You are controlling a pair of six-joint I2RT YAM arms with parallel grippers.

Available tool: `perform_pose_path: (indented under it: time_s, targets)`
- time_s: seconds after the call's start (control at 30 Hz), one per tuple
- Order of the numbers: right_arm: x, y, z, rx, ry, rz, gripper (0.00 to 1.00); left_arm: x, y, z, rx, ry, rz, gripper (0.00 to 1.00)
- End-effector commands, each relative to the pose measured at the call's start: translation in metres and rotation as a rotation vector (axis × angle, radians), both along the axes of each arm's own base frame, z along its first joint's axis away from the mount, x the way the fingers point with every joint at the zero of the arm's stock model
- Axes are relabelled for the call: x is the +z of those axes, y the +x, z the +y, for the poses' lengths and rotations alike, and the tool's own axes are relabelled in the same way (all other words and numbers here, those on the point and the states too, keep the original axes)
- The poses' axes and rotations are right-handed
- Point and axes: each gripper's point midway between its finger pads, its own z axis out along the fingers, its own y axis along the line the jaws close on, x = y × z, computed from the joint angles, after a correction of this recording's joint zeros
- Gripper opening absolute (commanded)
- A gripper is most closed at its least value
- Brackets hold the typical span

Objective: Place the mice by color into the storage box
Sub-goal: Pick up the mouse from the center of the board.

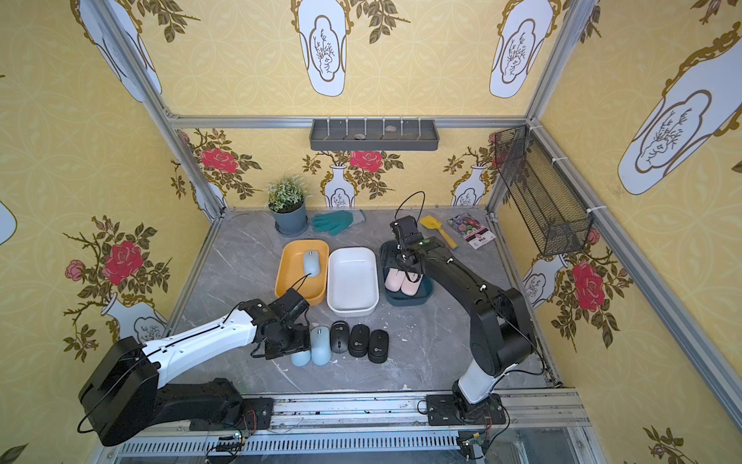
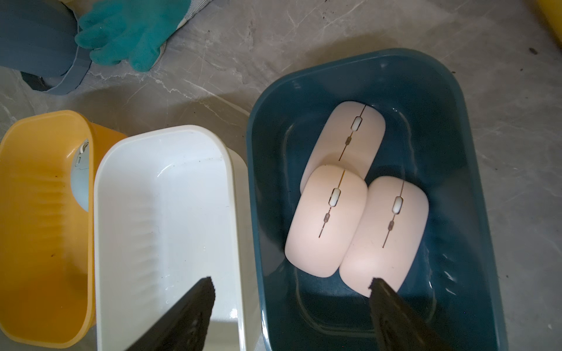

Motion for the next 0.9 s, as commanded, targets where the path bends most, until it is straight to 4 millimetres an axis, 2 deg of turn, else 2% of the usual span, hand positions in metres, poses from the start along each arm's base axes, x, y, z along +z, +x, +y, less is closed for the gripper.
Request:
perform_pose_path:
  time_s: [0.0, 0.37, 0.67, 0.87]
  targets:
    - [-0.003, 0.001, 0.000, 0.000, -0.010, -0.001, 0.82, -0.003, 0.003, 0.005, 0.011, 0.040, -0.006, 0.80]
    - [-0.009, 0.002, 0.002, 0.003, -0.007, 0.013, 0.82, -0.014, 0.005, 0.007, 0.012, 0.061, -0.004, 0.75]
    - [-0.008, 0.003, 0.003, 0.006, -0.009, 0.013, 0.82, -0.027, 0.009, 0.005, -0.005, 0.093, 0.013, 0.79]
    - [-0.009, 0.004, 0.003, 0.005, -0.011, 0.016, 0.82, -0.026, 0.012, 0.009, -0.002, 0.106, -0.011, 0.73]
